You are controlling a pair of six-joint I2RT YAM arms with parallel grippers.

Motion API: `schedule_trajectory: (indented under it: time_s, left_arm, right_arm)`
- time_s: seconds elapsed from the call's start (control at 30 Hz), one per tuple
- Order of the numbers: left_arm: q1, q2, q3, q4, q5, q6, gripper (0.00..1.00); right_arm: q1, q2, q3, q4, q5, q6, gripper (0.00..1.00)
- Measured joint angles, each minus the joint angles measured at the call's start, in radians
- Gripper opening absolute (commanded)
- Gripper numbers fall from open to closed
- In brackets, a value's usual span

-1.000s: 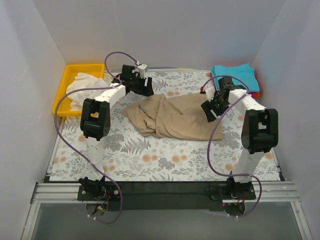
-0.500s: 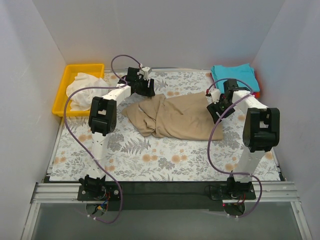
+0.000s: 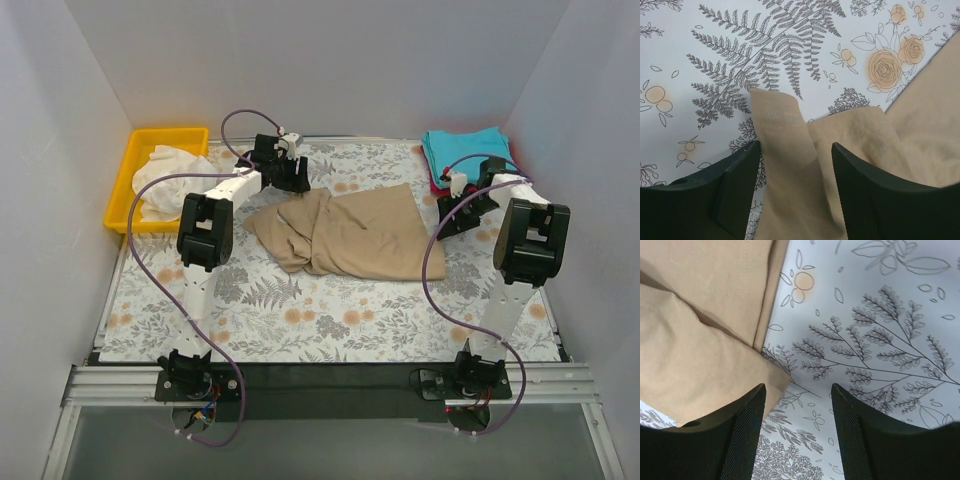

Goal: Fold and stack the t-shirts
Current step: Flatten the tshirt out

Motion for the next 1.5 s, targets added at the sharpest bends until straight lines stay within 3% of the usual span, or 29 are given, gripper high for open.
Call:
schedule_trajectory:
  time_s: [0.5,0.6,0.73,0.77,0.87,0.9,1.23,1.5]
  left_arm:
    - [0.000,0.000,0.000,0.006,0.009,-0.008,0.52]
    - [0.000,0.000,0.000,0.006,0.011,-0.008,0.54]
    - [0.000,0.000,0.000,0.005,0.012,-0.008,0.47]
    - [0.000,0.000,0.000,0.005,0.013,-0.008,0.43]
    - [0.000,0.000,0.000,0.003,0.016,-0.005,0.16]
    - [0.000,0.000,0.000,0.001,0.017,-0.003,0.00]
    - [0.032,-0.041,0.047,-0.040,0.061,-0.018,0.00]
    - [0.151,-0.288,0.034,-0.010,0.131,-0.037,0.00]
  right_arm:
    - [-0.016,0.021,0.008,-0.014,-0.065,0.005,0.40]
    - [-0.008,0.021,0.000,-0.010,-0.064,0.006,0.30]
    - [0.004,0.022,-0.020,-0.010,-0.070,0.009,0.01]
    - [0.006,0.022,-0.023,-0.013,-0.072,0.010,0.01]
    - [0.010,0.020,-0.023,-0.015,-0.073,0.012,0.01]
    - [0.010,0.019,-0.023,-0.015,-0.072,0.011,0.01]
    - [0.013,-0.083,0.009,-0.072,-0.030,-0.003,0.01]
    - [0.007,-0.287,0.142,-0.079,-0.006,-0.020,0.01]
